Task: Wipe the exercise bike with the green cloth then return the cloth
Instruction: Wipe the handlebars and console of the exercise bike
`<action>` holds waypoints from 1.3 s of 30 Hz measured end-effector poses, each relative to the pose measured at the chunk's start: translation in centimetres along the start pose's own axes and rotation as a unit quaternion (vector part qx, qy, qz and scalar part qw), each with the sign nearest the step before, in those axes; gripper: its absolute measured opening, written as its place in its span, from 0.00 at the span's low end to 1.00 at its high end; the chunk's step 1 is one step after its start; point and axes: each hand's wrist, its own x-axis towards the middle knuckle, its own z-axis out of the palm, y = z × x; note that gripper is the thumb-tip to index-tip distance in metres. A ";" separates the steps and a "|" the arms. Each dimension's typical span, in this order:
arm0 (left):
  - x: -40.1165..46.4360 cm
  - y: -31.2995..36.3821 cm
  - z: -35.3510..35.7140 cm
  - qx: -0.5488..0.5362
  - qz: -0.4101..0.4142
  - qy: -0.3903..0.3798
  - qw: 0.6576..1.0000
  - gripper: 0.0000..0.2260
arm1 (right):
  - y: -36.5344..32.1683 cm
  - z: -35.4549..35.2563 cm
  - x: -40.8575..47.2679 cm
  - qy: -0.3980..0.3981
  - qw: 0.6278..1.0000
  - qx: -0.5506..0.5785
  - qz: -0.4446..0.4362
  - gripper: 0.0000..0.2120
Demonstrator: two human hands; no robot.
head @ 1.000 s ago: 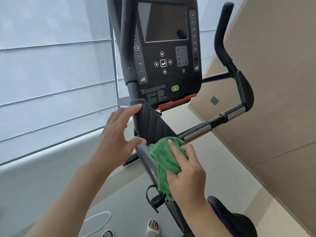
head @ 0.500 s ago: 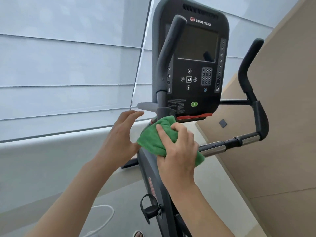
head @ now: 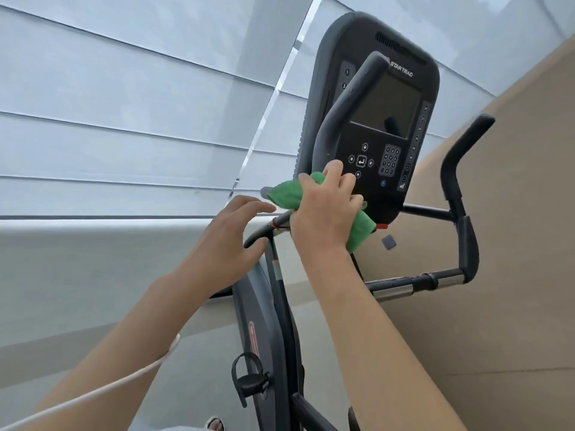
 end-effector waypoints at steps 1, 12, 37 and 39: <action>-0.1 0.0 0.2 -0.007 -0.001 -0.005 1.000 0.22 | -0.3 -0.1 1.0 -0.013 1.000 -0.004 0.003 0.17; -0.2 -2.1 -1.9 -0.048 -0.007 -0.013 0.999 0.20 | 4.3 -0.7 -9.9 -0.013 0.993 0.108 -0.049 0.32; 1.6 3.1 0.8 -0.013 0.128 -0.016 0.992 0.18 | 7.6 0.1 -5.5 -0.012 0.890 0.454 0.043 0.35; 2.1 3.7 1.3 -0.001 0.127 -0.009 0.992 0.17 | 9.1 -0.2 -7.5 -0.047 0.906 0.421 0.020 0.40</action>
